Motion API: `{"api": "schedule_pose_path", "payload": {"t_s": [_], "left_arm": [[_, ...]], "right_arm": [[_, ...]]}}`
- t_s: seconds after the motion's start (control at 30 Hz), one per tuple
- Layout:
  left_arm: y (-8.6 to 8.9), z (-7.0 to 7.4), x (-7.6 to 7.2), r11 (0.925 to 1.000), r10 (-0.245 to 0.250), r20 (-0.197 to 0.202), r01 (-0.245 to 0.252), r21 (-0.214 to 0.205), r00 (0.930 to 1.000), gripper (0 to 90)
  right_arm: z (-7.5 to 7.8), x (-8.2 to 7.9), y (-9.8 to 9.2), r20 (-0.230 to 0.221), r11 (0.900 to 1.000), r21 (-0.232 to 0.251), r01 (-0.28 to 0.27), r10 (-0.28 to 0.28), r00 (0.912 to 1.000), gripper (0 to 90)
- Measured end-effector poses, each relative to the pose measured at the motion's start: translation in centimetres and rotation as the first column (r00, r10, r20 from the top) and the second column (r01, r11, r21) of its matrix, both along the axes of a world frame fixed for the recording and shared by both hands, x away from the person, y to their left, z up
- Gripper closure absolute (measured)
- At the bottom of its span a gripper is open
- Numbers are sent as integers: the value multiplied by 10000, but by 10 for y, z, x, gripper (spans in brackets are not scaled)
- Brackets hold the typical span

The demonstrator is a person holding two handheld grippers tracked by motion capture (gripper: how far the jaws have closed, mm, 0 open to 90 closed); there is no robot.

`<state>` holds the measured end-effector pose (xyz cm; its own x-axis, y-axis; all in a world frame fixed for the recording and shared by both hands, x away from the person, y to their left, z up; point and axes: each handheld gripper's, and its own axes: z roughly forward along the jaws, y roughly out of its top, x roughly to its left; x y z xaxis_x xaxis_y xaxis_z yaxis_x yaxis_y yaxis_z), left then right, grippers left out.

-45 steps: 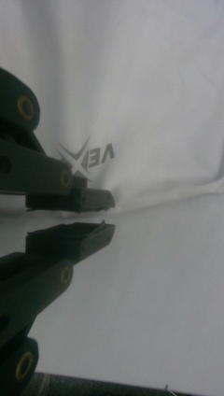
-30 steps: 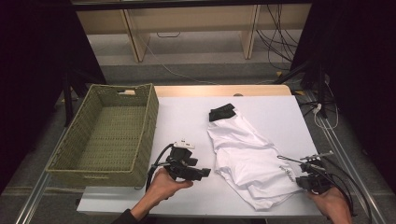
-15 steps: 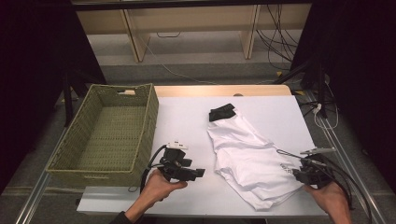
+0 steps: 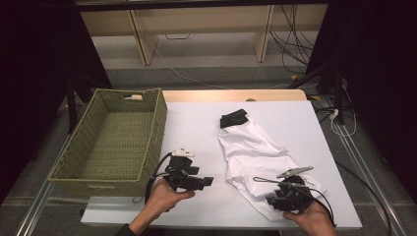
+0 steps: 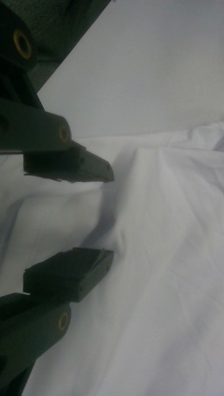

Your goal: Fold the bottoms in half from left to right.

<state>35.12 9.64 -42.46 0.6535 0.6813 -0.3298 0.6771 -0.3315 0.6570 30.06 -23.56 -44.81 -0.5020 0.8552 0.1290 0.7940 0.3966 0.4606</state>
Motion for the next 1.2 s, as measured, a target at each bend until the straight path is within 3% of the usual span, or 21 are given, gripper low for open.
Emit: {"api": "schedule_pose_path", "payload": {"t_s": [0.1,0.13,0.2,0.3,0.4,0.7,0.9,1.03,1.2], "left_arm": [[0,-1,0,10000,-28,3,28,32,10000,304],[0,-1,0,10000,-41,-6,41,46,10000,304],[-1,-2,0,10000,-34,-24,34,58,10000,304],[-2,-3,0,9999,-62,-38,63,101,10000,305],[-1,-2,0,9999,-64,-38,65,105,10000,306],[0,-2,2,10000,34,-45,-34,52,10000,306],[-1,-1,2,10000,2,-9,-2,63,10000,306],[0,-2,3,10000,-6,-34,6,92,10000,307],[-2,-3,3,9999,19,-17,-18,107,10000,307]], "right_arm": [[-7,0,6,-255,9992,-337,-199,190,9995,598],[-10,-1,9,-300,9976,-646,-259,240,9993,624],[-12,-1,12,-151,9946,-1009,-259,245,9996,696],[-11,-1,11,-209,9940,-1059,-271,251,9995,848],[-6,-5,9,-201,9937,-1044,-403,384,9991,882],[16,-31,-4,144,9981,-52,-609,609,9980,874],[13,-29,-1,84,9981,36,-614,613,9981,647],[13,-25,10,496,9959,39,-907,904,9947,630],[1,-14,35,344,9879,-663,-1401,1426,9892,627]]}}
